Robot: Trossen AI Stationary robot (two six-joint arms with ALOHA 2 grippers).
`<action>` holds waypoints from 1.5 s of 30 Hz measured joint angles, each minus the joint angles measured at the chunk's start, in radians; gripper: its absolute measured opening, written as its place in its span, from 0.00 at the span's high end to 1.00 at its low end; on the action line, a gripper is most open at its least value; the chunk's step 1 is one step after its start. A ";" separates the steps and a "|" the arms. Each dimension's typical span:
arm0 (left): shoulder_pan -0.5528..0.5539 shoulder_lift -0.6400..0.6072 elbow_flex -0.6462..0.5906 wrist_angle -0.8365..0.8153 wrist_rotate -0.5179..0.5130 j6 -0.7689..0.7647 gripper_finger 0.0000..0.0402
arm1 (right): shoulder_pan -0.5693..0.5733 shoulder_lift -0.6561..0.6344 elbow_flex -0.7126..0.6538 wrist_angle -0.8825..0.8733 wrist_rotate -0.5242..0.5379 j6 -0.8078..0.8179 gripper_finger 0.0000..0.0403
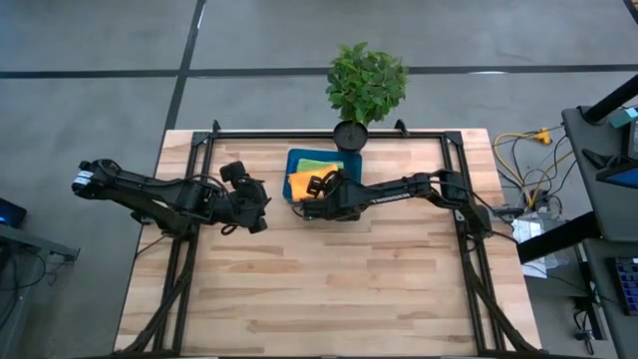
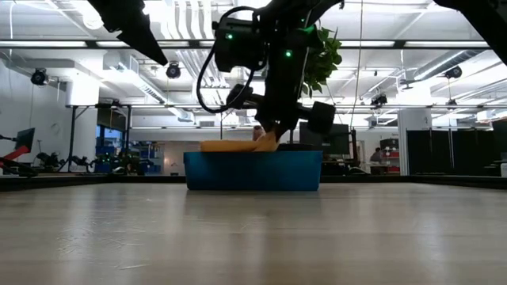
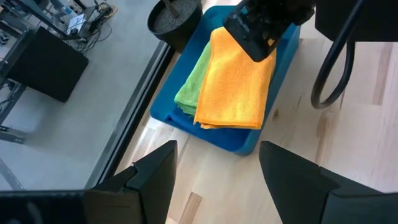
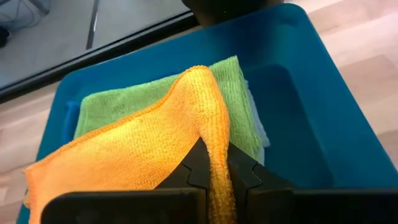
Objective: Fold microfiber towels
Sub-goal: Put the yellow microfiber towel into the blue bin
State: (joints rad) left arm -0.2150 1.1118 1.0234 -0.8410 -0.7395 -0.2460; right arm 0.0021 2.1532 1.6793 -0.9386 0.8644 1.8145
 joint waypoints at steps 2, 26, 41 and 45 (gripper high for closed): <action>0.000 0.000 0.000 0.000 0.000 0.000 0.47 | 0.000 0.004 -0.002 -0.002 -0.001 0.000 0.97; 0.114 0.000 -0.099 0.290 0.292 0.116 0.49 | 0.002 -0.115 -0.016 -0.250 0.027 0.062 0.62; 0.460 0.191 -0.238 0.627 0.903 0.277 0.98 | 0.094 -0.454 -0.028 -0.149 -0.011 -0.639 0.97; 0.481 0.306 -0.195 0.632 0.972 0.315 1.00 | 0.111 -0.497 -0.053 -0.149 -0.011 -0.645 0.98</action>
State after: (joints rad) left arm 0.2655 1.4177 0.8285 -0.2092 0.2324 0.0693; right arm 0.1126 1.6559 1.6267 -1.0878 0.8536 1.1694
